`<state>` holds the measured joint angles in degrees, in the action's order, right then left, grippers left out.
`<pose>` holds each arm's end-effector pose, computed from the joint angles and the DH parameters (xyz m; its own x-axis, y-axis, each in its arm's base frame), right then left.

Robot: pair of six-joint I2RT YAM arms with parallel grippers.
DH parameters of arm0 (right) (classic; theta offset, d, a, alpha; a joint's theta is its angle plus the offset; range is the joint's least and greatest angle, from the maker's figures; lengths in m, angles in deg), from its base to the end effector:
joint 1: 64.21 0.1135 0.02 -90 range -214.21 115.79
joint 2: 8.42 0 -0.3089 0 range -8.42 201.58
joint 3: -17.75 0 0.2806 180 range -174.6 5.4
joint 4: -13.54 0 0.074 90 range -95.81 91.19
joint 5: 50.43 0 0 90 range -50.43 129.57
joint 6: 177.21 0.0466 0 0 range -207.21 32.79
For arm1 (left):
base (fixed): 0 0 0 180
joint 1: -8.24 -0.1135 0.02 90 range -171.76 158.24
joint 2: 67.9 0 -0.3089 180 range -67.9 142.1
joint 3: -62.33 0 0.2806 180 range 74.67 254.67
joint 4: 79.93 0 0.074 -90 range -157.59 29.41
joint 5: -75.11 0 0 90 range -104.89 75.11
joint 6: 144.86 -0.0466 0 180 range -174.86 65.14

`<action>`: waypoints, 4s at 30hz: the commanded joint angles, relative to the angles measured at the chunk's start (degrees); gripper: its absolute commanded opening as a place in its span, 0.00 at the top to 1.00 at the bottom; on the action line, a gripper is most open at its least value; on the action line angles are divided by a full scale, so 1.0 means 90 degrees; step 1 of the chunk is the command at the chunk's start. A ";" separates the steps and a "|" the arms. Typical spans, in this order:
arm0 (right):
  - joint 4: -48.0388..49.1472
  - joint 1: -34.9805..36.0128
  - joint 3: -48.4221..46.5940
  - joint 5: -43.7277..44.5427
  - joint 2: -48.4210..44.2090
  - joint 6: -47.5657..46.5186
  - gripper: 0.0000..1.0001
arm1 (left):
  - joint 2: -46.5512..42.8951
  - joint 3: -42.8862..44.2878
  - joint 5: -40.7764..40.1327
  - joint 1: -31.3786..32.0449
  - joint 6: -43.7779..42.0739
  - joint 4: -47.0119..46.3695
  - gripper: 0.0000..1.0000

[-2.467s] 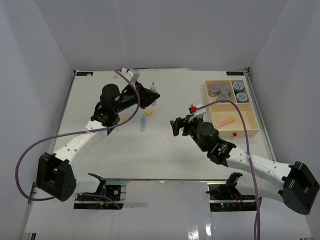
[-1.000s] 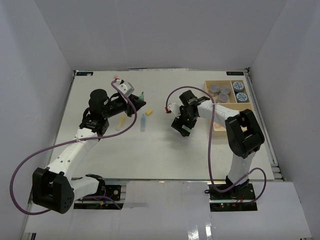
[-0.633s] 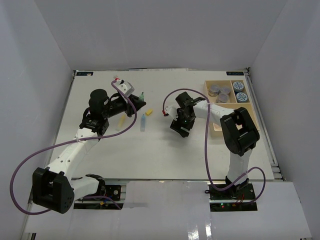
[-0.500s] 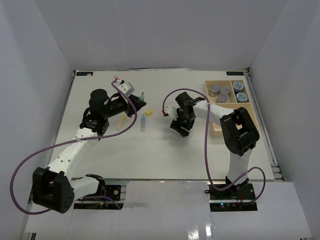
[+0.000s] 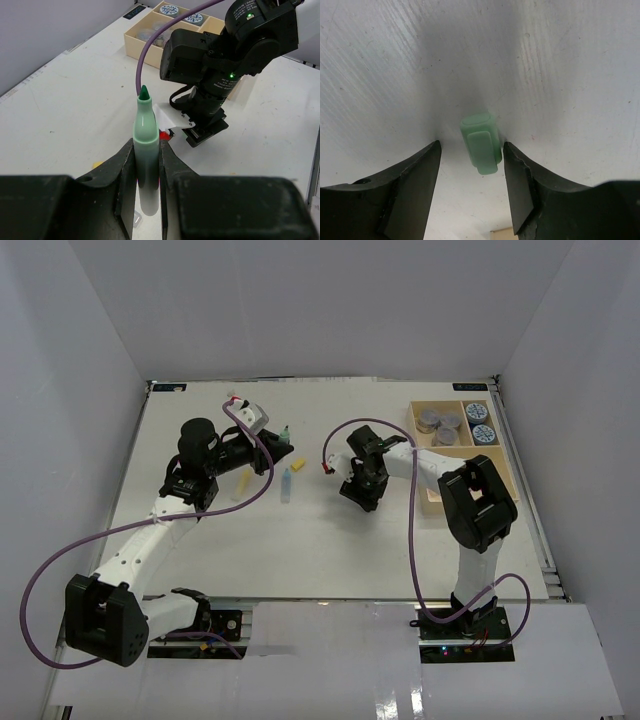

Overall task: Sort the stationery into containers
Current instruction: Pick up the pen cap from the center of the board, then close the pen cap on the pen.

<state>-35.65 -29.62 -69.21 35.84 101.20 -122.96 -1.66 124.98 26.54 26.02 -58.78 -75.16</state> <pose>0.3442 0.2410 0.1819 -0.2942 -0.9110 -0.2889 -0.9303 0.3422 -0.1318 0.2604 -0.1159 0.3628 -0.0799 0.0794 -0.9936 0.8598 0.5098 -0.0283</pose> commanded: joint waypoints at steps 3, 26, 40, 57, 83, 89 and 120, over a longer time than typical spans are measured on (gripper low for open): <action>0.0002 0.0121 -0.0235 0.0385 0.0251 0.0144 0.39 | -0.0016 0.0065 0.0162 -0.0022 0.0035 -0.0028 1.00; 0.0333 0.0219 -0.0245 0.0083 -0.0929 0.1246 0.88 | -0.0035 0.0026 0.0670 -0.0022 0.0493 -0.0379 1.00; 0.2597 0.1068 -0.0870 0.1058 -0.3185 0.4437 0.90 | -0.0045 -0.0120 0.0729 0.0036 0.1109 -0.0897 1.00; 0.5645 0.2475 -0.0538 0.2670 -0.3343 0.5027 0.92 | -0.0026 -0.0189 0.0446 0.0124 0.1246 -0.1043 1.00; 0.5910 0.2778 -0.0353 0.3110 -0.3020 0.4958 0.92 | -0.0104 -0.0248 0.0445 0.0134 0.1315 -0.1170 1.00; 0.5949 0.2768 -0.0158 0.2934 -0.3069 0.5202 0.92 | -0.0084 -0.0277 0.0455 0.0124 0.1393 -0.1248 1.00; 0.6046 0.3159 0.0926 0.3256 -0.3196 0.5525 0.92 | -0.0368 -0.0921 0.0202 0.0124 0.2086 -0.2557 1.00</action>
<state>20.92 -2.34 -62.54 65.61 73.35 -74.17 -2.45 116.28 30.06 27.11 -39.92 -94.17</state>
